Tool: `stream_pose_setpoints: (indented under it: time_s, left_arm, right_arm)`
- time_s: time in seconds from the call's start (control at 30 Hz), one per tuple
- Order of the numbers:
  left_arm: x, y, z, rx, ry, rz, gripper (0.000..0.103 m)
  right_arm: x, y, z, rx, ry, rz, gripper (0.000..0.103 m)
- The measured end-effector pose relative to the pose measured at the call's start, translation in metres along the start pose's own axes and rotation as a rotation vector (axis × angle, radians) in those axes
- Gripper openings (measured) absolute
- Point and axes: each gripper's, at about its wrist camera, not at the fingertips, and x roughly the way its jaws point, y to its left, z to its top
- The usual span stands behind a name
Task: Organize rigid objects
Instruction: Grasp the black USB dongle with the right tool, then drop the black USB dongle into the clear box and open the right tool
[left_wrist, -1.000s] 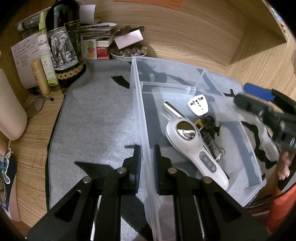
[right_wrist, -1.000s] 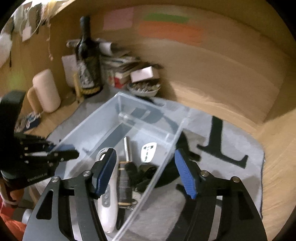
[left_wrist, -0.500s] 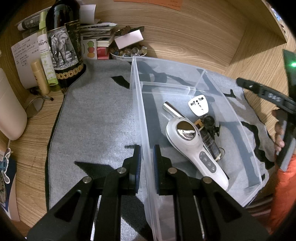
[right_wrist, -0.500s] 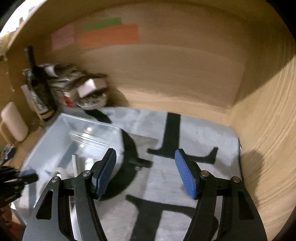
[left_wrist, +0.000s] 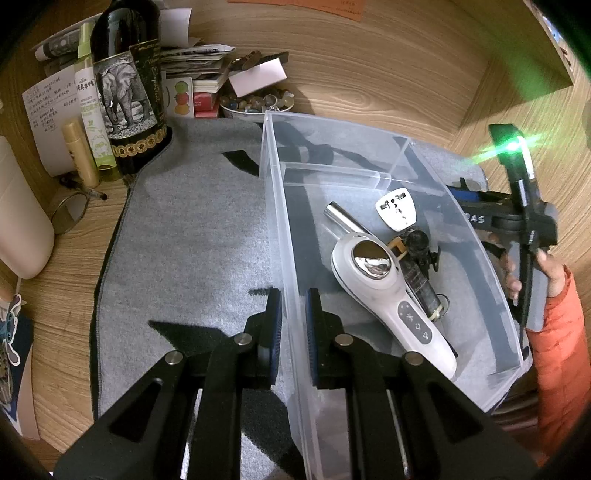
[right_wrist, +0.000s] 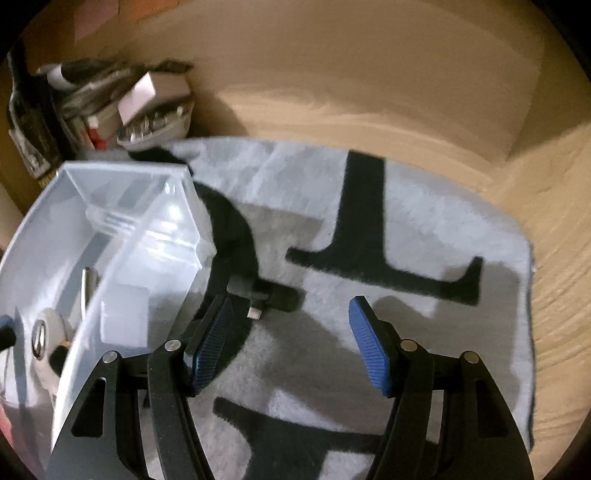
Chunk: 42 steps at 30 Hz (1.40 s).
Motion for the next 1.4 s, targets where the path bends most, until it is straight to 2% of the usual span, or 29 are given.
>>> stream_pose_setpoints:
  time_s: [0.2, 0.27, 0.43, 0.77, 1.07, 1.4]
  left_arm:
    - [0.000, 0.000, -0.001, -0.003, -0.001, -0.003, 0.011]
    - [0.001, 0.000, -0.001, -0.004, 0.000, -0.006, 0.011]
    - [0.001, 0.000, -0.001, -0.006, 0.001, -0.010, 0.011]
    - [0.001, 0.001, -0.001, -0.006, 0.001, -0.010, 0.011]
    - [0.001, 0.000, 0.000, -0.007, 0.001, -0.011, 0.011]
    - [0.001, 0.000, -0.001, -0.004, 0.001, -0.008, 0.011]
  right_arm:
    - [0.015, 0.005, -0.001, -0.030, 0.023, -0.013, 0.061]
    - [0.015, 0.008, 0.000, -0.042, 0.014, -0.014, 0.058]
    - [0.015, 0.011, 0.000, -0.058, 0.005, 0.019, 0.032]
    - [-0.007, 0.016, 0.002, -0.044, -0.036, -0.003, 0.032]
    - [-0.056, 0.017, 0.008, -0.047, -0.151, 0.000, 0.032]
    - [-0.109, 0.048, 0.003, -0.121, -0.273, 0.049, 0.032]
